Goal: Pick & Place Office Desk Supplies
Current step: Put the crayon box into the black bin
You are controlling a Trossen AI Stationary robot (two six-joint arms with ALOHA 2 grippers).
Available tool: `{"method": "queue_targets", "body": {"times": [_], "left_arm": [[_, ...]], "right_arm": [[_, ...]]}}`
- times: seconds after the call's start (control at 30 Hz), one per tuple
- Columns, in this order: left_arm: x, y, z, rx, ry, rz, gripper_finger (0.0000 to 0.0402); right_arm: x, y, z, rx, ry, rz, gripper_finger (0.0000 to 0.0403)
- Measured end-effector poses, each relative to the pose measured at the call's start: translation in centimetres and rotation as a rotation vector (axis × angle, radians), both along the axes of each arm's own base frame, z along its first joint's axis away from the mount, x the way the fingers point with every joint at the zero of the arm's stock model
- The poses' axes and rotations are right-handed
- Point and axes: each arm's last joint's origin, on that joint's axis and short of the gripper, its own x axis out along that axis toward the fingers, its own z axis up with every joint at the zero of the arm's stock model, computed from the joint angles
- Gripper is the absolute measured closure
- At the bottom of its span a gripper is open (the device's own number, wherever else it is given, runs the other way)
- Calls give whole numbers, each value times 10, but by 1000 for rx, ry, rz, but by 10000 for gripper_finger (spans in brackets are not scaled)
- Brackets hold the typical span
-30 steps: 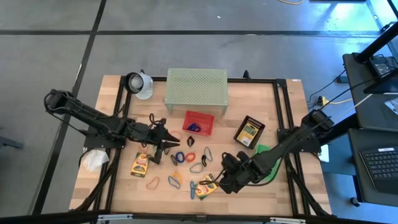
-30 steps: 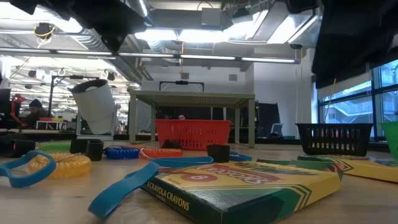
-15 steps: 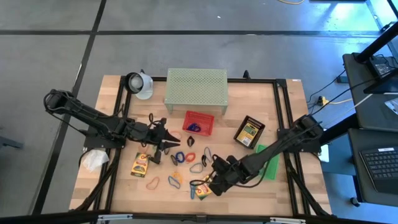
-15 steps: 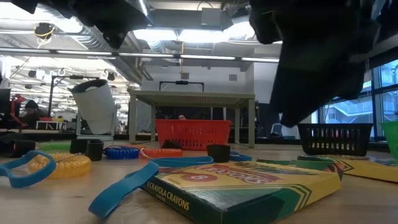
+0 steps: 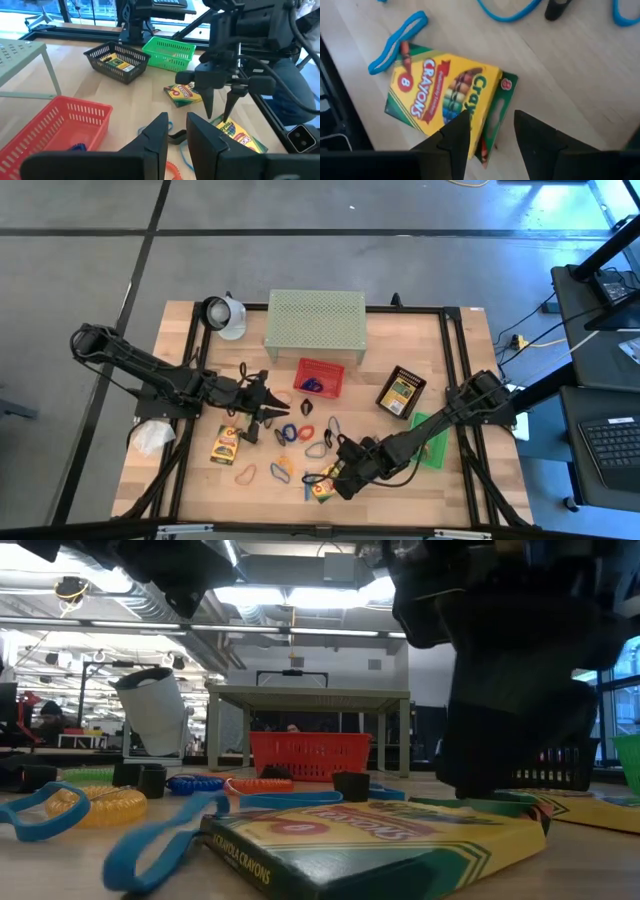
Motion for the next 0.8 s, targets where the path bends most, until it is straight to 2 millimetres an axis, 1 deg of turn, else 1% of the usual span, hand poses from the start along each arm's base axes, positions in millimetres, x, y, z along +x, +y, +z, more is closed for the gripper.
{"method": "queue_targets", "body": {"times": [0.37, 0.6, 0.8], "left_arm": [[0, 0, 0, -1, -1, -3, 341], [0, 0, 0, -2, -1, -3, 341], [0, 0, 0, -5, -1, -13, 341]], "right_arm": [[0, 0, 0, -7, 2, -2, 250], [2, 2, -10, 7, 16, 2, 250], [2, 2, -12, 12, 20, 1, 257]]}}
